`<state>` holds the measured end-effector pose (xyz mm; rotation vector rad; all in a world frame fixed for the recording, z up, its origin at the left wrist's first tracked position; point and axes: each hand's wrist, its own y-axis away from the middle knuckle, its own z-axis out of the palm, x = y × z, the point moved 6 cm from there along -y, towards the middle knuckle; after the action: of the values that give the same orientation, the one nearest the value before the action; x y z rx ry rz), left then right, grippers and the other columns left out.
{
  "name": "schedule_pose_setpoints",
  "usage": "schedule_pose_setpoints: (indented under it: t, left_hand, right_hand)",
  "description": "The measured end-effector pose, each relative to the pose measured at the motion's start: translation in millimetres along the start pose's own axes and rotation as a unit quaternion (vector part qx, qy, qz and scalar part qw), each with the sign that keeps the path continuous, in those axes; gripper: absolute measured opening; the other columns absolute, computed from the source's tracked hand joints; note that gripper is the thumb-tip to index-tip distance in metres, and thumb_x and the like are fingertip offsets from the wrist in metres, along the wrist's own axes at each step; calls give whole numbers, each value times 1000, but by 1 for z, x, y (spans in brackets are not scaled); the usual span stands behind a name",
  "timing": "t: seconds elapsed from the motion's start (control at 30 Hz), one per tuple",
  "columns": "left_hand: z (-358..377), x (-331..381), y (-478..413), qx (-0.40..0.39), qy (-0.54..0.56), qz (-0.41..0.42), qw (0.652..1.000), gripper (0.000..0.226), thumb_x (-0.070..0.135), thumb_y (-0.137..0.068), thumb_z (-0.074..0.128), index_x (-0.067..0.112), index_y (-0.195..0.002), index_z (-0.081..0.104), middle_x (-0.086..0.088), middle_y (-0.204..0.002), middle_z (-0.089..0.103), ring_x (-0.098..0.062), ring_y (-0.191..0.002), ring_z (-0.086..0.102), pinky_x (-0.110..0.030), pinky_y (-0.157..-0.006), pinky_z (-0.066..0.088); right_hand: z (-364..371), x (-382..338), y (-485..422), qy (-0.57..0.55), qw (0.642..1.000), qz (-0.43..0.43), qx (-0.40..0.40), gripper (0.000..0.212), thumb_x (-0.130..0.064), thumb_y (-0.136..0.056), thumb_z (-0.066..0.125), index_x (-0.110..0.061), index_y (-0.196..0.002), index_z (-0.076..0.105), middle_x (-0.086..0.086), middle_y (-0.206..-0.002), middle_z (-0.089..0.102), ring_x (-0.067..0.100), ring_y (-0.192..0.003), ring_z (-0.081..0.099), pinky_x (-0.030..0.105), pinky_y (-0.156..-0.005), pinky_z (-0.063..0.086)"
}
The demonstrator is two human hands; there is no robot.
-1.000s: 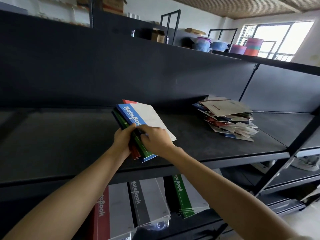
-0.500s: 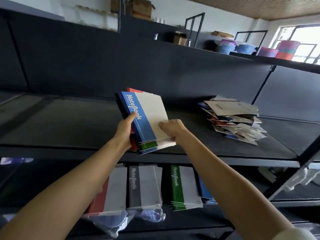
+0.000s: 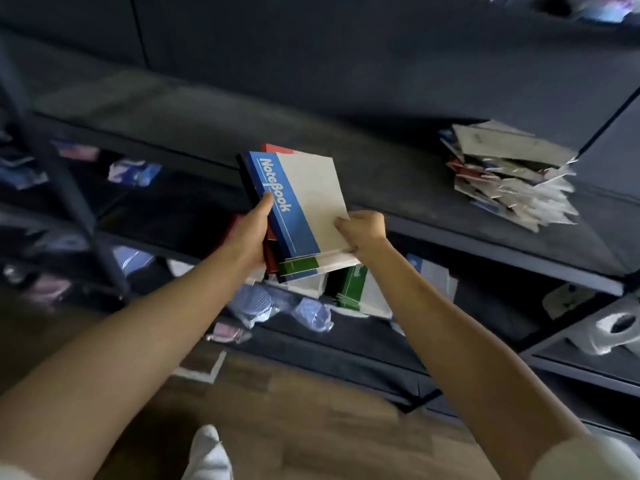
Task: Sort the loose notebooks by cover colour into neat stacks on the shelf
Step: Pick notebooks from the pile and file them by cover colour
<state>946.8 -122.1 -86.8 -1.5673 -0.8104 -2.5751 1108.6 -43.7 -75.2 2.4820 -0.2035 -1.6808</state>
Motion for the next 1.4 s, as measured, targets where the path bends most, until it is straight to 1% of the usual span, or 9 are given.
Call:
schedule_pose_setpoints:
  t: [0.1,0.27,0.4,0.5,0.67,0.8,0.9,1.13,1.4]
  left_hand:
    - [-22,-15,16,23,-15,-6,1000,45,53,-94,44,17,-117,58,0,-92,66,-17,-79,63,-30,-62,48]
    - [-58,-48,38,58,-16,-30,998,44,52,-93,46,17,-118,56,0,-94,66,-18,-83,64,-33,-66,51]
    - [-86,-76,51,63,-13,-56,996,49,53,-92,47,15,-122,56,-4,-109,68,-21,-91,66,-36,-73,53]
    - [-100,-97,68,46,-3,-74,996,39,50,-95,41,17,-111,58,-1,-97,67,-18,-84,64,-34,-66,51]
    - [-133,-144,97,50,-19,-126,991,33,48,-95,43,19,-97,59,-1,-95,66,-19,-83,63,-33,-65,49]
    - [-142,-182,117,7,-3,-169,986,36,51,-93,43,20,-108,57,-1,-102,65,-21,-94,63,-34,-67,48]
    - [-134,-202,129,-24,-13,-181,983,38,50,-94,41,21,-115,53,0,-104,65,-20,-97,62,-34,-69,49]
    - [-91,-224,135,-63,-20,-208,976,31,42,-96,43,21,-115,57,-7,-110,66,-21,-96,63,-36,-72,49]
    - [4,-249,99,-32,-108,-202,973,21,18,-92,57,10,-112,57,-8,-89,67,-23,-78,64,-34,-64,48]
  right_hand:
    - [9,20,19,2,1000,12,-13,20,-11,-80,70,0,-97,69,8,-85,63,19,-78,59,25,-57,49]
    - [31,62,48,2,998,57,-39,25,-16,-80,73,-11,-66,52,0,-63,50,17,-59,49,23,-46,40]
    - [45,95,73,10,997,69,-30,27,-16,-80,71,-14,-66,49,2,-71,54,18,-67,53,24,-57,42]
    - [53,120,97,20,996,87,1,24,-15,-80,70,-14,-66,50,3,-74,56,21,-74,54,27,-64,42]
    - [59,168,148,34,990,136,23,33,-10,-81,65,-16,-57,43,-3,-59,45,9,-51,40,22,-47,33]
    - [51,199,183,26,985,164,51,6,-10,-82,64,-9,-77,62,1,-72,58,13,-62,50,18,-47,37]
    - [31,218,203,10,980,177,87,10,-8,-85,62,-3,-89,69,3,-79,60,10,-62,50,17,-51,37]
    - [-23,247,203,-25,968,203,144,8,-8,-94,47,-5,-98,53,7,-92,54,21,-83,50,28,-70,42]
    - [-104,282,144,-46,963,253,79,10,-7,-89,51,-5,-98,55,10,-84,57,23,-69,57,28,-53,47]
